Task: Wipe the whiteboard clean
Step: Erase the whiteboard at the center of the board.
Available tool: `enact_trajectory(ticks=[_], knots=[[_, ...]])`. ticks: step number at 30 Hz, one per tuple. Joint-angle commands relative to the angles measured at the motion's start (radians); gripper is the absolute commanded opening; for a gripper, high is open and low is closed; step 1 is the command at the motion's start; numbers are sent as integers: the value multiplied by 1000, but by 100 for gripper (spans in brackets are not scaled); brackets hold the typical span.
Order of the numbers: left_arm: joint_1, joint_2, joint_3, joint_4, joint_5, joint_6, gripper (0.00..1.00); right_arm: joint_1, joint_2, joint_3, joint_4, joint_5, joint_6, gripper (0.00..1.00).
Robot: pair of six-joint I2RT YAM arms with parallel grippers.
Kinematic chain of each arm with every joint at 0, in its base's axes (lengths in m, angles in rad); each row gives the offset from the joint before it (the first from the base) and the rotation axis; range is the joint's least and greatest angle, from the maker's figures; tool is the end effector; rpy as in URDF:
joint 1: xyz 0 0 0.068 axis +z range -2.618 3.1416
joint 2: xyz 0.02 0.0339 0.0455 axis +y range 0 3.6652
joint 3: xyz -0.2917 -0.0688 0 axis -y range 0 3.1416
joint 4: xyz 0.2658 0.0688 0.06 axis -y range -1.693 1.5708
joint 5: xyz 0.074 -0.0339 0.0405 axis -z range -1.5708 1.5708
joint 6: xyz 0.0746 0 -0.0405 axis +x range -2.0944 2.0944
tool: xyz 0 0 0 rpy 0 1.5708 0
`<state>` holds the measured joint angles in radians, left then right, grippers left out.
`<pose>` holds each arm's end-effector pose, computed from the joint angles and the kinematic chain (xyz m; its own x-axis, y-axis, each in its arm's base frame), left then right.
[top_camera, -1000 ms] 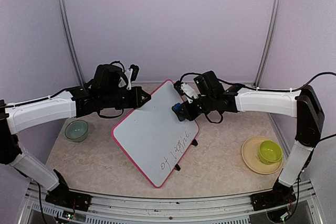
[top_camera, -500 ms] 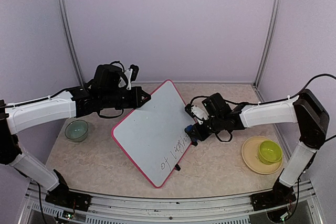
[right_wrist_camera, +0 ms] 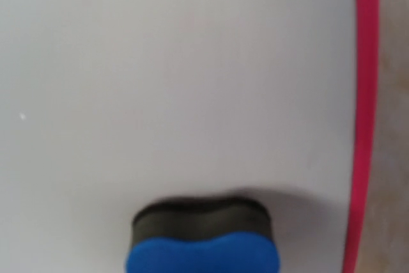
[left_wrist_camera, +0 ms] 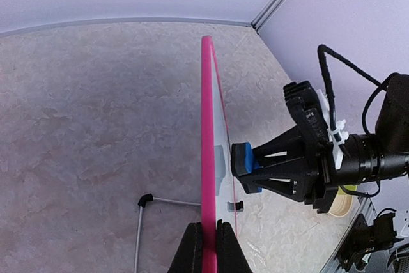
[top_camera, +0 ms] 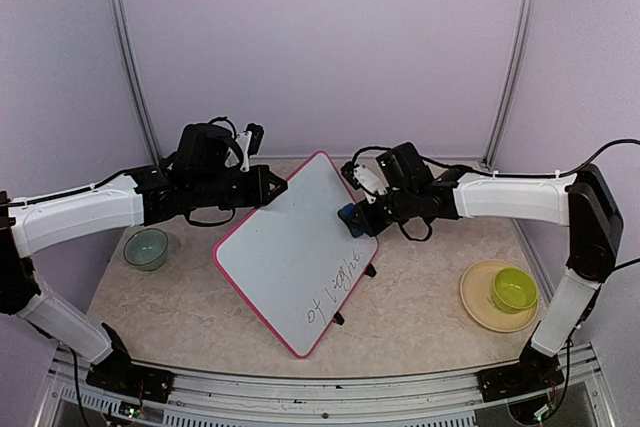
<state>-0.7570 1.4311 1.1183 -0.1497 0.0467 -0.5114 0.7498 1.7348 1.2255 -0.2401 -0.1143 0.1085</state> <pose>0.2765 -0.2660 0.3114 -0.6334 -0.0741 -0.7702 0.4660 0.7581 -0.4561 0.3143 0.3043 0.2232 -0.5755 -0.3889 -0.7194 -0.6798 0.7165 0.1565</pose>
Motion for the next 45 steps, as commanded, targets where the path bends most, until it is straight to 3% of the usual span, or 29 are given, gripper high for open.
enact_trajectory(ticks=[1, 15, 24, 30, 39, 45], knots=[[-13, 0, -33, -82, 15, 7, 0, 3, 8, 16, -13, 8, -10, 0], [-11, -5, -29, -82, 18, 9, 0, 5, -10, -215, -47, -52, 26, 0], [-13, -24, -43, -81, 14, 2, 0, 5, -19, -159, -151, -10, 23, 0], [-13, -26, -42, -83, 14, 2, 0, 2, 9, -89, -180, 114, 21, 0], [-18, -25, -51, -74, 13, -3, 0, 2, 46, 25, -160, 64, 4, 0], [-18, -29, -51, -72, 14, -4, 0, 1, 92, 7, -192, 29, -9, 0]])
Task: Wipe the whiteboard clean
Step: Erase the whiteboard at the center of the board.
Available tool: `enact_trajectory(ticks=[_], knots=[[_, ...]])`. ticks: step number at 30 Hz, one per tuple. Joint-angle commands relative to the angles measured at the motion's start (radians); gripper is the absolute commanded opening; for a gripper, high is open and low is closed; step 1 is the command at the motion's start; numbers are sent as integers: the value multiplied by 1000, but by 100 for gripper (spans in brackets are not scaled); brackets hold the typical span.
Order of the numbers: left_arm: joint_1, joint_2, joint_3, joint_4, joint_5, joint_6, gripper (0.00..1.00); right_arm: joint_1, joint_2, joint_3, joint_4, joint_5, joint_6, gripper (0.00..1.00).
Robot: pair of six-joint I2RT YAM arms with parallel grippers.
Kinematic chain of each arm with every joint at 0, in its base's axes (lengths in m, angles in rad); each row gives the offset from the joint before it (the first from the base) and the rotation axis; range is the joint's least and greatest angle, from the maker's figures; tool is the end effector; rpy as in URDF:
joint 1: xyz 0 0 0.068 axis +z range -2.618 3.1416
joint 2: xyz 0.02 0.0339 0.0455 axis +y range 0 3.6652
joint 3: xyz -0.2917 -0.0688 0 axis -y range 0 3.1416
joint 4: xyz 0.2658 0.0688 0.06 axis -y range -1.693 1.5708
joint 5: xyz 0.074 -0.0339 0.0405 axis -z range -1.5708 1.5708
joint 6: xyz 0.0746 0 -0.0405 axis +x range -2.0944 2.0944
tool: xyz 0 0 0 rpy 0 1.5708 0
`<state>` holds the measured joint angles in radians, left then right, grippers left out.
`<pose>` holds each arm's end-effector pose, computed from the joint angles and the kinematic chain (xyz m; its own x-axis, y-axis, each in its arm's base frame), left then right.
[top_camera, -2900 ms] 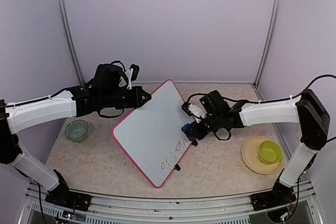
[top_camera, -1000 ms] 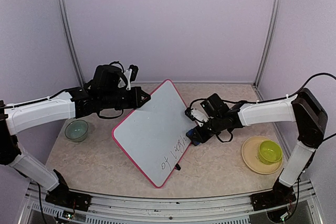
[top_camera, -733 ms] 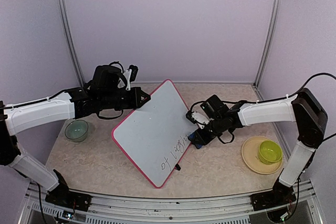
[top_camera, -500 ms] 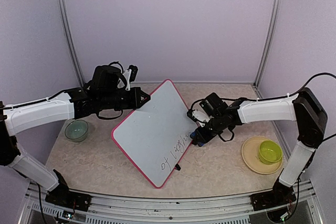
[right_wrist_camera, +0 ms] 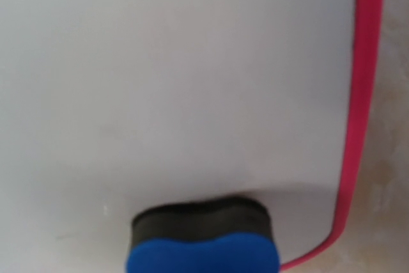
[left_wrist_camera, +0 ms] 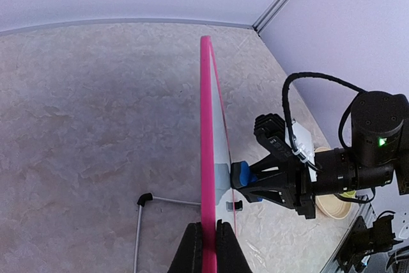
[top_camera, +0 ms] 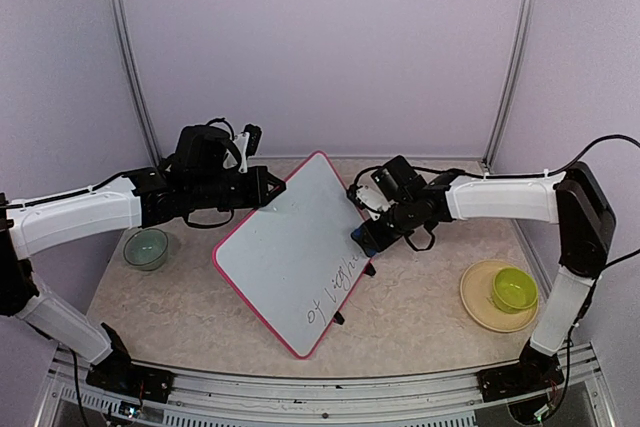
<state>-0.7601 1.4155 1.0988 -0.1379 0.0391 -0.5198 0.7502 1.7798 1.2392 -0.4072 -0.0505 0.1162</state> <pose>0.2731 -0.2637 0.3107 -0.6308 -0.0851 -0.7712 0.4615 0.7578 -0.4612 0.3090 0.2932 0.1929 -0.6716 -0.4676 -0.5748 -0.6288 0.7699 0.1084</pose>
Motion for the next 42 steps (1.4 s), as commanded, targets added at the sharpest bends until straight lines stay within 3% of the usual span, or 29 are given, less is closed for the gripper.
enact_trajectory(ticks=[1, 15, 30, 42], knots=[[-15, -15, -32, -84, 22, 5, 0, 1, 52, -18, -29, -44, -18, 0], [-15, -12, -31, -81, 23, 10, 0, 2, 64, -83, -106, -56, -40, 0], [-22, -4, -33, -74, 25, -1, 0, 12, -5, 55, 1, -127, -53, 0], [-27, 12, -21, -73, 26, 4, 0, 15, -21, 16, -5, -148, -62, 0]])
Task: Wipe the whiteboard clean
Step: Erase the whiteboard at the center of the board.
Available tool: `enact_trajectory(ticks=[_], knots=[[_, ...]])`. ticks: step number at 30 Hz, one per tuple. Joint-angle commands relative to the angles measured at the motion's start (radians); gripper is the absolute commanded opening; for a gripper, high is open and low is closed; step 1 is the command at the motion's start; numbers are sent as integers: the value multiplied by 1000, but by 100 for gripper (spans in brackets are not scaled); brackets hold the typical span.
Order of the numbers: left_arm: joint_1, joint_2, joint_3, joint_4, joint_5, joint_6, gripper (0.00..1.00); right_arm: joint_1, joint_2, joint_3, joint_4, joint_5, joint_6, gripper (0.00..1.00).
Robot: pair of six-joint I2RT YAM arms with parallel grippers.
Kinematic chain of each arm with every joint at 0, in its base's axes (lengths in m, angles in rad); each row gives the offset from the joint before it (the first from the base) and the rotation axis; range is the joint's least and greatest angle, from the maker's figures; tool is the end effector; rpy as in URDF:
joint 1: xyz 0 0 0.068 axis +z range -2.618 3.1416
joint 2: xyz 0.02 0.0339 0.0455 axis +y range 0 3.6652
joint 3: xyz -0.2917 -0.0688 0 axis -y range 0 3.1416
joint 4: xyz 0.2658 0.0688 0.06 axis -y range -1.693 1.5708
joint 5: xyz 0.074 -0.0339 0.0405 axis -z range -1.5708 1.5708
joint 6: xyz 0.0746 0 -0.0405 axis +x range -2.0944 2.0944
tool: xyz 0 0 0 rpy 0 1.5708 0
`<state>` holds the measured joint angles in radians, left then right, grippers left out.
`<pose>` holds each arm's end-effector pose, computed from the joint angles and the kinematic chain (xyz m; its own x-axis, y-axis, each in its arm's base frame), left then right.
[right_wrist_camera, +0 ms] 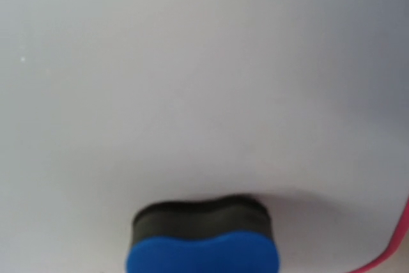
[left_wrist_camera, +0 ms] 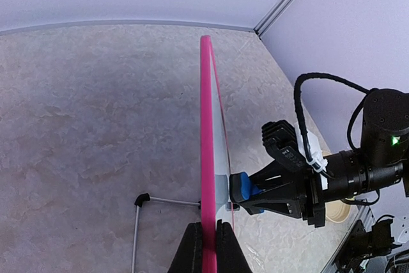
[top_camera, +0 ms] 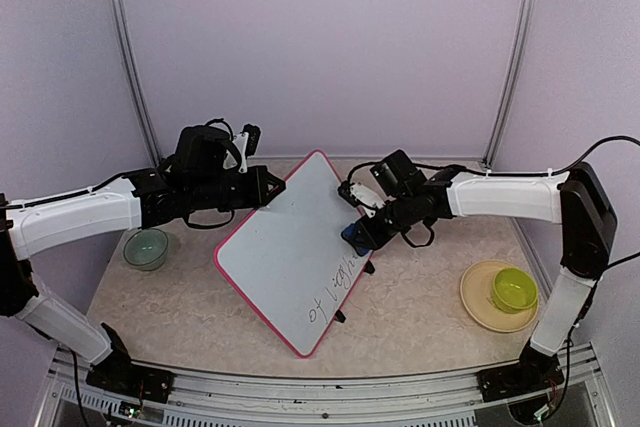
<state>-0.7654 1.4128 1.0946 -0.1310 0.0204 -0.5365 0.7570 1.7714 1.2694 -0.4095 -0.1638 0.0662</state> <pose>0.2724 -0.2638 0.3109 -0.6300 -0.1034 -0.7697 0.4467 0.7625 -0.4680 0.3045 0.3044 0.2074 -0.6229 -0.4987 -0.6027 -0.7105 0.6831 0.1691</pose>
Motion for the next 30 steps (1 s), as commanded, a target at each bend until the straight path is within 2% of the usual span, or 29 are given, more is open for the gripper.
enact_trajectory(ticks=[1, 10, 15, 20, 30], knots=[[-22, 17, -13, -80, 46, 20, 0, 12, -4, -22, -9, -40, -15, 0], [-23, 17, -10, -83, 46, 19, 0, 45, 27, -163, -16, -19, 2, 0], [-25, 14, -6, -90, 43, 20, 0, 48, 32, -181, -22, -21, 7, 0], [-27, 15, -3, -91, 42, 16, 0, 50, 19, -138, -22, 8, 9, 0], [-31, 5, -11, -96, 30, 14, 0, 37, 29, 57, -45, 114, 18, 0]])
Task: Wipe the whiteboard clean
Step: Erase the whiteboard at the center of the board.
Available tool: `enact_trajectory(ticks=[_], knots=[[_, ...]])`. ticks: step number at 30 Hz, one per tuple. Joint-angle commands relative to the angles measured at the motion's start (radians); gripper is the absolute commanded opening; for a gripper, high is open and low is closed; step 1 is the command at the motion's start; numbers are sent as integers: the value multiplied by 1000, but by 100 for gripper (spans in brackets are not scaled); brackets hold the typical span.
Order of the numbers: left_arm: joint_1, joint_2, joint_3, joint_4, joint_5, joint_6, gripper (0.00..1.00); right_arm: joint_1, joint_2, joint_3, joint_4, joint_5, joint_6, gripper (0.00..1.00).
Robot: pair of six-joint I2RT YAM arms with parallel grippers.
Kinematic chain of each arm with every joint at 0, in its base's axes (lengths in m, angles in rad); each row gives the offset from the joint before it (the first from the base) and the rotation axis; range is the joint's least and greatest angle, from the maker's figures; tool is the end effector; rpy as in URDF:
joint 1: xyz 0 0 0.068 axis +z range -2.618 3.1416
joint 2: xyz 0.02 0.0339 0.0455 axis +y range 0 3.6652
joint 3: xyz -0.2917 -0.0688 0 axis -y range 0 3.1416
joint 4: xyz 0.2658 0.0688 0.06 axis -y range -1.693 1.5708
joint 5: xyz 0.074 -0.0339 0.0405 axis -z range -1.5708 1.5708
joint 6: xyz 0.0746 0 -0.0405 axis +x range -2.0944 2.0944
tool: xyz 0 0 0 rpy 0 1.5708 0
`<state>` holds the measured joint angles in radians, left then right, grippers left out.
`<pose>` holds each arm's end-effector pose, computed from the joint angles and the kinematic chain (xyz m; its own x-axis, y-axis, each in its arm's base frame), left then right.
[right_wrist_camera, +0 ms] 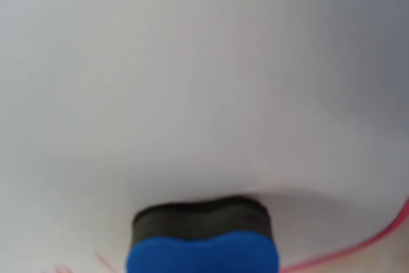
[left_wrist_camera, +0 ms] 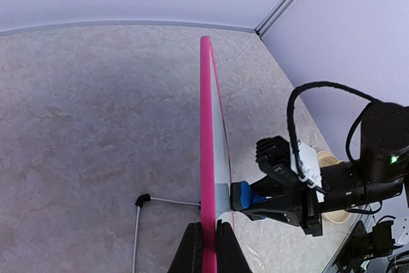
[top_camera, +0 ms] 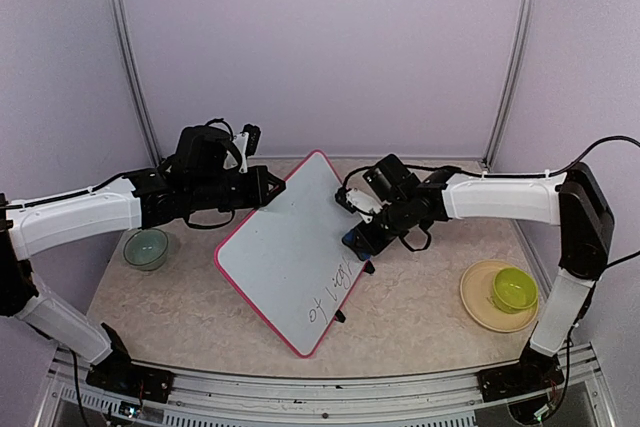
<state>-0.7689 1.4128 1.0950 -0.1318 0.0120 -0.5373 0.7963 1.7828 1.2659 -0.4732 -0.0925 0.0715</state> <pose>0.2719 -0.2643 0.3109 -0.6282 -0.1043 -0.7710 0.4441 0.7656 -0.4654 0.2912 0.3075 0.1955 -0.6366 -0.5489 -0.5417 -0.7035 0.7012 0.1162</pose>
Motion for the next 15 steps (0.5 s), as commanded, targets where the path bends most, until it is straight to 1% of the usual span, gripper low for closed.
enact_trajectory(ticks=[1, 5, 10, 15], knots=[[-27, 6, -13, -95, 38, 14, 0, -5, 24, 63, 18, 38, 14, 0], [-27, 0, -20, -91, 39, 16, 0, -7, 58, 42, 10, 5, 17, 0], [-27, 1, -20, -89, 43, 20, 0, -7, 81, -36, 11, -55, 22, 0], [-26, -3, -20, -91, 41, 23, 0, -7, 75, -99, -7, -26, 24, 0]])
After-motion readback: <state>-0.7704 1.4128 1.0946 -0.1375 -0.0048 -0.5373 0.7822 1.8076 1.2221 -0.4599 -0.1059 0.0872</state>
